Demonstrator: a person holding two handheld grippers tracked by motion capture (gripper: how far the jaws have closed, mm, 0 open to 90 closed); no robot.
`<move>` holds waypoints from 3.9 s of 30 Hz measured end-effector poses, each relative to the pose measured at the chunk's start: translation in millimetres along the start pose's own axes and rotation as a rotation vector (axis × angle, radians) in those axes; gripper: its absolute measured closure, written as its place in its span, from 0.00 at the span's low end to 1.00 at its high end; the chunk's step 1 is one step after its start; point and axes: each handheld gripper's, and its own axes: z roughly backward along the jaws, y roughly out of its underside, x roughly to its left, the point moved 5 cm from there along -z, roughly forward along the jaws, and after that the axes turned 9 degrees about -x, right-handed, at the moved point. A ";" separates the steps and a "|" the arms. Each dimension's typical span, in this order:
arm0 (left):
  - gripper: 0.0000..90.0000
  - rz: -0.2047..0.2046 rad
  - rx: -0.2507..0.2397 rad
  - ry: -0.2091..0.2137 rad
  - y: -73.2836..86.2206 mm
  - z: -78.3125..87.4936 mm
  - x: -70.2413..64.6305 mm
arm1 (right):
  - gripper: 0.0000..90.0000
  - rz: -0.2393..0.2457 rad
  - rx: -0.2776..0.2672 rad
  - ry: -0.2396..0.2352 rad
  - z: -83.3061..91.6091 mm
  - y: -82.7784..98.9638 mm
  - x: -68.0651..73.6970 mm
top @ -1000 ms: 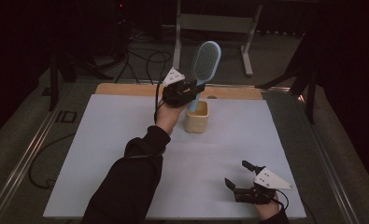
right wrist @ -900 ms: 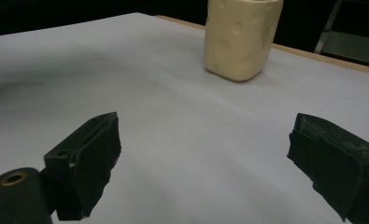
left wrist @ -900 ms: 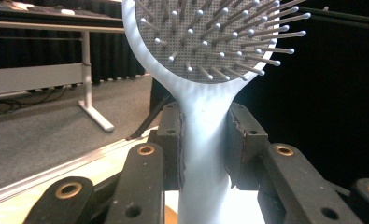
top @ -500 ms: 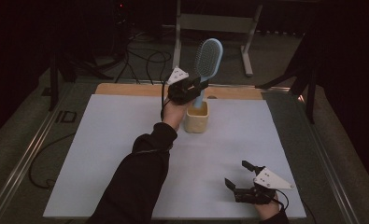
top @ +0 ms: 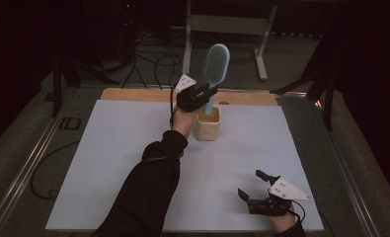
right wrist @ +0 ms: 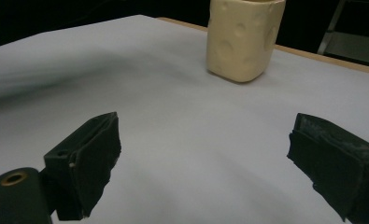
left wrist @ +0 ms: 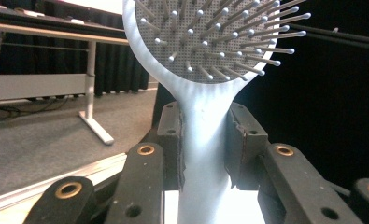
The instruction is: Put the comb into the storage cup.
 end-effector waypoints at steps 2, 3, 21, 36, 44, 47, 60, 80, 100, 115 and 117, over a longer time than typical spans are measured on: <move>0.78 0.007 0.002 0.002 3.9 -1.0 0.8 | 0.10 0.000 -0.001 0.000 0.0 -0.1 0.0; 0.78 0.019 -0.001 0.007 6.0 -1.7 0.9 | 0.10 0.000 0.002 0.001 0.0 0.0 0.3; 0.78 -0.012 0.068 -0.078 35.2 -2.8 0.5 | 0.10 -0.003 0.001 -0.006 -0.2 0.4 0.3; 0.77 -0.092 0.144 -0.127 52.9 -3.4 -6.3 | 0.10 -0.001 -0.002 -0.012 -0.5 0.3 1.0; 0.47 -0.084 0.150 -0.112 48.9 -0.8 -10.3 | 0.10 0.002 0.002 -0.012 -0.7 0.1 1.5; 0.30 -0.055 0.143 -0.109 42.4 0.2 -12.3 | 0.10 0.004 0.004 -0.013 -0.7 0.2 2.0; 0.09 0.000 0.112 -0.062 31.2 10.5 -11.2 | 0.10 0.002 0.005 -0.011 -1.5 0.5 2.3; 0.00 -0.012 0.240 0.085 24.6 24.2 -18.9 | 0.10 0.007 0.012 -0.008 -1.7 1.2 1.8; 0.00 -0.033 0.307 0.173 7.1 59.5 -13.4 | 0.10 0.015 0.019 -0.005 -2.9 1.5 2.3; 0.00 -0.073 0.337 0.175 1.3 94.1 -4.3 | 0.10 0.016 0.019 -0.001 -2.7 1.4 2.6; 0.00 -0.081 0.342 0.173 1.0 99.6 -3.2 | 0.10 0.023 0.018 -0.003 -3.0 1.2 2.9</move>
